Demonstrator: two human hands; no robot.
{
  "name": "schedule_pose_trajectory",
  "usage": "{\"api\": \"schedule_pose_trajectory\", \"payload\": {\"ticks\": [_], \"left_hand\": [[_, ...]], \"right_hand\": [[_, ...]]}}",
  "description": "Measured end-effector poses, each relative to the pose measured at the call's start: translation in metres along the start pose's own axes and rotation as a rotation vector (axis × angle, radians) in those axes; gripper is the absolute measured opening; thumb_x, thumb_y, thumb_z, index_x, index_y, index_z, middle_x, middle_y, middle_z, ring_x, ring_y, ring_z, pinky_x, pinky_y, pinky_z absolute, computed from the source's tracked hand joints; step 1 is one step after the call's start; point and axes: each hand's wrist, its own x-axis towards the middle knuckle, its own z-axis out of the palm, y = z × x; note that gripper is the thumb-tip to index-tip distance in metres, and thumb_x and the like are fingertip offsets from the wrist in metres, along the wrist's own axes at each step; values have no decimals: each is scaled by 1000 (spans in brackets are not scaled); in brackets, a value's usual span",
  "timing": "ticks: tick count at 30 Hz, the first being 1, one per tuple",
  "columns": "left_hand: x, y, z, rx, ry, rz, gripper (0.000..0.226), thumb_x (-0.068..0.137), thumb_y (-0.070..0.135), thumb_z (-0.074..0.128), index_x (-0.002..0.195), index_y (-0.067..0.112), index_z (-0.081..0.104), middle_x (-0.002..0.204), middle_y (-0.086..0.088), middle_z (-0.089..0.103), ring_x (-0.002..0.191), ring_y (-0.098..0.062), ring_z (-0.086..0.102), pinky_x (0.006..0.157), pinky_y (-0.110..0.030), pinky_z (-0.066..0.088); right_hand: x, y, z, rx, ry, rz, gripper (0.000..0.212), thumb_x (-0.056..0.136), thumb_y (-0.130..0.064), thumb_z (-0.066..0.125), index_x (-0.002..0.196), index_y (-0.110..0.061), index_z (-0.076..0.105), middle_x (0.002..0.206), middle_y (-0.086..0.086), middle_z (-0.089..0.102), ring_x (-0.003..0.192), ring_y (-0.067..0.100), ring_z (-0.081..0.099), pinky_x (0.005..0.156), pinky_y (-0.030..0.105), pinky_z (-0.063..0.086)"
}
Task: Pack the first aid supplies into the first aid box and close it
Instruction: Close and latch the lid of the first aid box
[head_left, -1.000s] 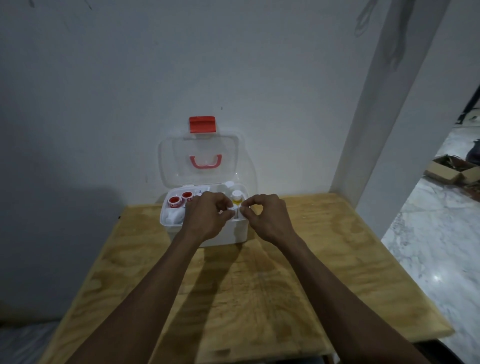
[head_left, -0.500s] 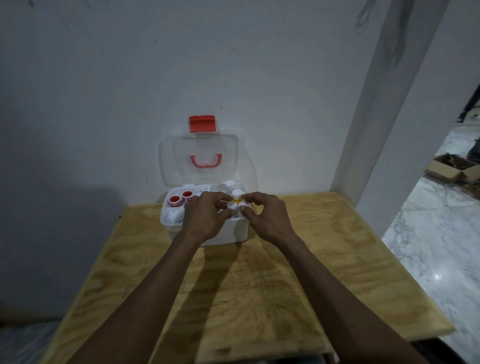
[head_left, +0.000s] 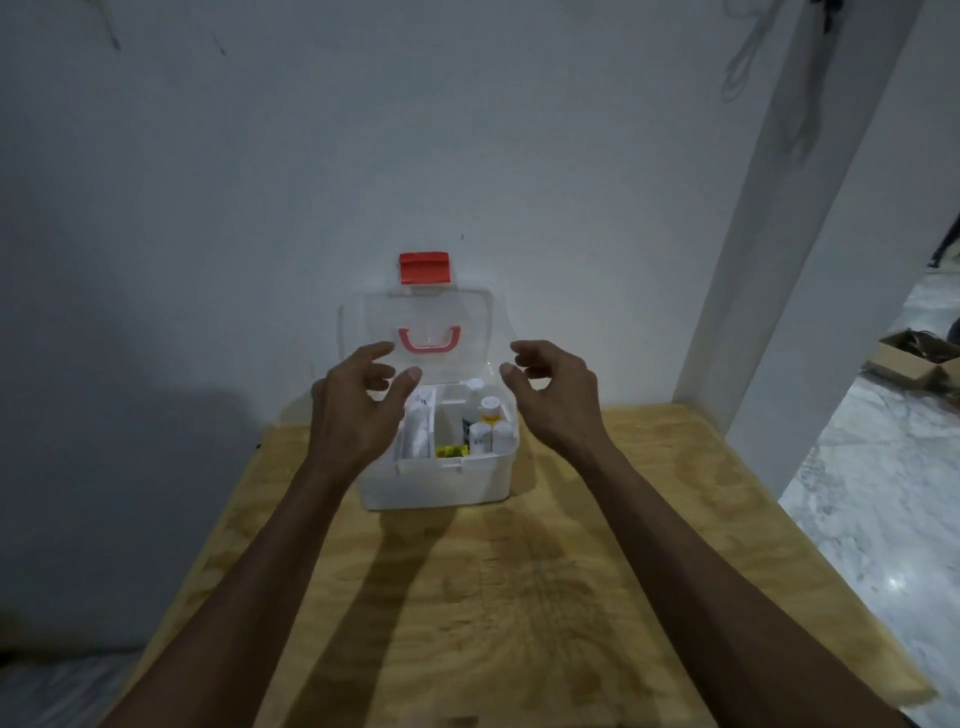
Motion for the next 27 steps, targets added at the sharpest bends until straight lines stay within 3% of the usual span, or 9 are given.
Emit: {"api": "schedule_pose_trajectory", "payload": {"ticks": [4,7,9,13,16,20,27], "left_hand": [[24,-12,-18,-5,76,-86,51,86,41,69,129,16,59,112,-10,70,86,-13,63,78,-25,47],[43,-23,-21,-57,90,-210,56,87,45,66,133,16,54,123,-11,65,90,-15,60,85,-32,52],[55,-28,-17,-94,70,-292,60,88,49,62,137,17,49,131,-11,60,99,-18,59,94,-41,52],[78,-37,-6,-152,-13,-384,65,92,55,51,143,15,43,141,-11,53,124,-27,54,101,-40,45],[92,-44,-2,-215,-64,-420,71,90,65,41,141,16,47,140,-10,54,126,-28,53,106,-46,43],[97,-48,0,-263,-63,-430,77,80,75,34,128,18,57,128,-7,62,116,-27,59,101,-51,48],[76,-31,-10,-253,-77,-395,68,91,66,34,134,17,51,135,-9,57,120,-26,56,103,-51,46]], "right_hand": [[27,-14,10,25,26,41,38,91,-31,65,126,-18,60,111,0,67,98,13,62,89,32,52],[47,-21,22,51,25,107,45,93,-34,62,134,-17,52,124,5,63,111,19,60,93,30,48],[60,-22,31,73,32,155,50,94,-36,60,138,-17,46,133,10,58,120,23,55,96,32,45],[78,-20,46,185,29,276,53,97,-43,49,142,-20,35,139,16,53,123,28,53,95,36,43],[88,-17,54,236,34,336,47,101,-45,37,143,-22,33,128,11,58,115,25,52,86,33,37],[90,-13,55,249,58,351,46,103,-45,32,142,-21,36,91,-8,50,110,23,51,85,34,37],[68,-20,40,181,54,284,43,103,-44,32,136,-18,45,83,-21,47,83,7,49,82,29,36]]}}
